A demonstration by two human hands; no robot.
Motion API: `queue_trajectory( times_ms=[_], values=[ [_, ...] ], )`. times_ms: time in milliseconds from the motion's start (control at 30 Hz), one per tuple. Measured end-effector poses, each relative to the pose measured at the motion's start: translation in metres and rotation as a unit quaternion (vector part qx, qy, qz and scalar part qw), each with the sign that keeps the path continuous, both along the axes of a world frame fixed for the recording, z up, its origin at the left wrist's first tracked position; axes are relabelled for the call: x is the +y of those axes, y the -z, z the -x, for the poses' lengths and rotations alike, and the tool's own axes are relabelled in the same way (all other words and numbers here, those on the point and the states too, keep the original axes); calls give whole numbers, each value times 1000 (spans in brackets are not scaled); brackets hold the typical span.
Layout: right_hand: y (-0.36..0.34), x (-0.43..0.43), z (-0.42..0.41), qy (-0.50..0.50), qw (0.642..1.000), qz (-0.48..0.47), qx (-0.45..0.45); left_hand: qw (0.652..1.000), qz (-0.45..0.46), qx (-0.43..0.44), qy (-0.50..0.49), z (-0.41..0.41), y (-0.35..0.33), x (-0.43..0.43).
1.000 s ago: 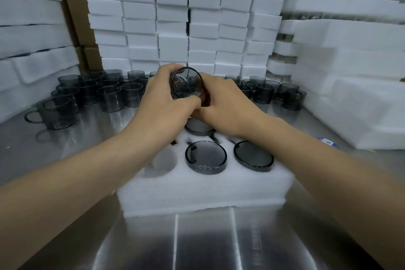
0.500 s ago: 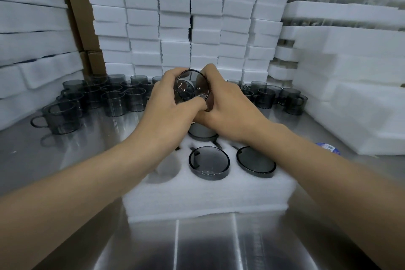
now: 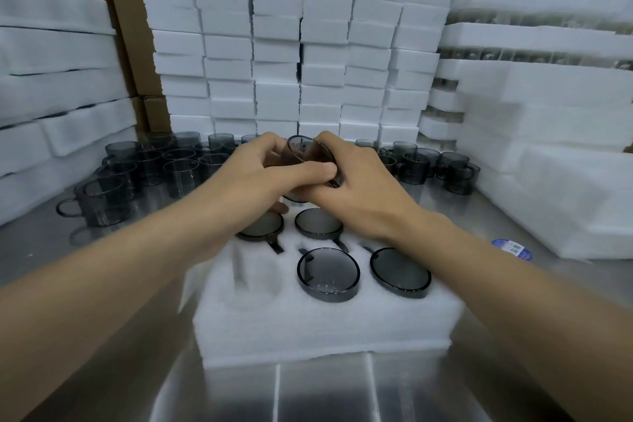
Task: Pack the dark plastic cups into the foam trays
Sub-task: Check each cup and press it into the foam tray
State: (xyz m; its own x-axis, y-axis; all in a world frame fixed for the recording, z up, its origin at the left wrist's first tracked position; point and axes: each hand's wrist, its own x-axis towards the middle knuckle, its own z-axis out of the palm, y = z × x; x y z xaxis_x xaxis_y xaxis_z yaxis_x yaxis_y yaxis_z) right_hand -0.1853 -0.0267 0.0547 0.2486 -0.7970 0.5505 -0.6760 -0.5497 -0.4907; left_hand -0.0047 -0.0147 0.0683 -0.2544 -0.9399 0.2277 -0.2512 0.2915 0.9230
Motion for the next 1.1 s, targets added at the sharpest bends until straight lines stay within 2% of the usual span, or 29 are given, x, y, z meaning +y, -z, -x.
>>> queue_trajectory(
  times_ms=[133,367,600,800,967,1100],
  values=[
    [2,2,0,-30,999,13,28,993,24,-97,55,-19,-12,-9],
    [0,4,3,-94,995,-24,27,989,23,-98,105,-43,-17,-21],
    [-1,6,1,-94,995,-23,16,952,-34,-216,214,-76,-30,-26],
    [-1,7,-1,-86,996,-21,23,927,-47,-242,282,-87,-44,-24],
    [0,6,-1,-91,995,-27,25,908,-81,-226,345,-92,-54,-25],
    [0,7,1,-104,994,26,21,934,-40,-212,284,-86,-51,-29]
  ],
)
